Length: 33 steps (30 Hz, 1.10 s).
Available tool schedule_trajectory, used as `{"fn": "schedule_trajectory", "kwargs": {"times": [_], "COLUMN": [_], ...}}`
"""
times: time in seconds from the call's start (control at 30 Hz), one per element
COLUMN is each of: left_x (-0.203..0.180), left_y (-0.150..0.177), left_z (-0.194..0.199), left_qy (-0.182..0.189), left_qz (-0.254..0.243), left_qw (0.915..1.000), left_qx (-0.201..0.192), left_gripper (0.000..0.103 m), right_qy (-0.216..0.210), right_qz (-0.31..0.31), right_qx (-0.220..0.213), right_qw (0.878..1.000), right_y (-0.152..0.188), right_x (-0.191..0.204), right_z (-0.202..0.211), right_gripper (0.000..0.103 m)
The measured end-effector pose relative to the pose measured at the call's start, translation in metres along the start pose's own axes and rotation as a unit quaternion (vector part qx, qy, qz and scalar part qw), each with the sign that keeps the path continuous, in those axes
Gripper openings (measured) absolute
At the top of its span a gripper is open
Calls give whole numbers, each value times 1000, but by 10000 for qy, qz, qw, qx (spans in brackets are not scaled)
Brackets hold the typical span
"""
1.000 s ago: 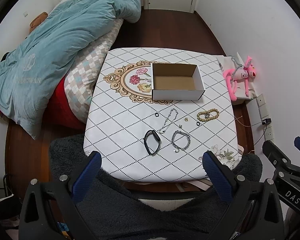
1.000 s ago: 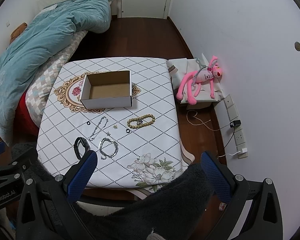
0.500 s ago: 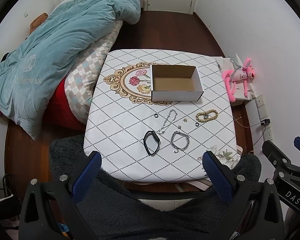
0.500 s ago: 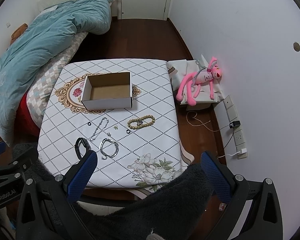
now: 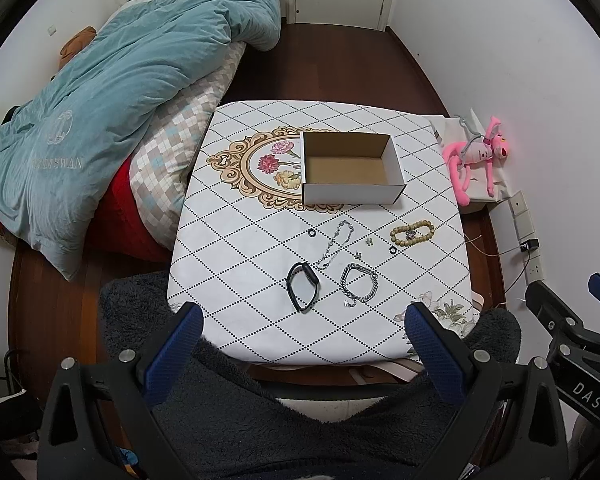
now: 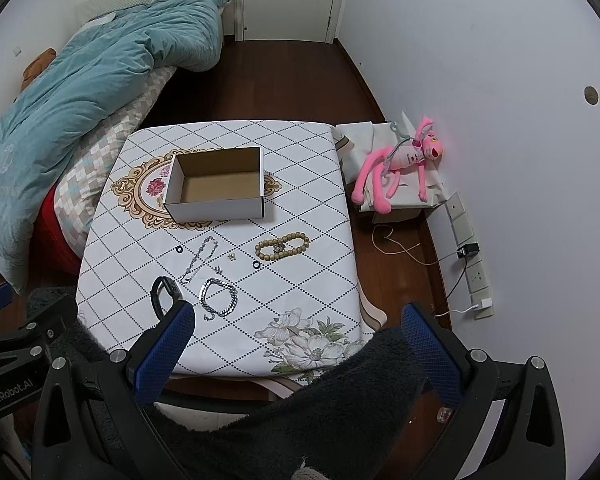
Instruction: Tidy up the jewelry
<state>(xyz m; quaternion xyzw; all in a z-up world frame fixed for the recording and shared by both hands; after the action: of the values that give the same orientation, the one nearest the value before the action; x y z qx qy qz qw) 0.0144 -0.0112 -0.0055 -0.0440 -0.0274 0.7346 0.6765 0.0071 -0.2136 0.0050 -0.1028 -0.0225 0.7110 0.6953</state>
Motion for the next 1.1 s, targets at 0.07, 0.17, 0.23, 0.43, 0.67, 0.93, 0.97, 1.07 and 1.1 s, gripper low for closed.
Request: {"fn": "schedule_trajectory", "kwargs": {"times": [0.07,0.17,0.23,0.43,0.67,0.93,0.97,1.07,1.1], "left_x": [0,0,0,-1,-1,-2,-2,2,5], "left_y": [0,0,0,0,0,1,-2,-9,-16], "left_z": [0,0,2,3,5,3,3,-8,-12], "left_qy": [2,0,5,6,14,45,35,-34,-68], "left_qz": [-1,3,4,3,4,-12,-14,73,134], "left_qw": [10000,10000,10000,10000,10000,10000,10000,9999,9997], "left_qx": [1,-4,-13,-19,-30,-42,-60,-151,-189], "left_gripper": [103,103,103,103,103,103,103,103,103], "right_qy": [5,-4,6,2,-2,-37,-56,-139,-157], "right_qz": [2,-2,1,-1,-3,-21,-36,-135,-157], "right_qx": [1,-2,-8,-16,-24,-7,-10,-29,-33], "right_qw": [10000,10000,10000,10000,10000,10000,10000,9998,9997], "right_y": [-1,0,0,1,1,-1,-3,-12,-14], "right_x": [0,0,-1,0,-1,-1,-2,-5,-6], "right_z": [2,1,3,0,1,8,10,8,3], "right_gripper": [103,103,103,103,103,103,103,103,103]}}
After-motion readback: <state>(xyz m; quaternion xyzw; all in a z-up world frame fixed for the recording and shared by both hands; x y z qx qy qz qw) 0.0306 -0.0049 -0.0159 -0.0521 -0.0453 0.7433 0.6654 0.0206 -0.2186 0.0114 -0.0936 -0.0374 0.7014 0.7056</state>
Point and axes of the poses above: each gripper's, at about its wrist camera, not at the fingertips, and z roughly against the way its jaws point, x to its left, y to its underside, the point moved 3 cm from there along -z, roughly the way its jaws point, and after that the axes turned 15 degrees about x, right-handed, at the moved point
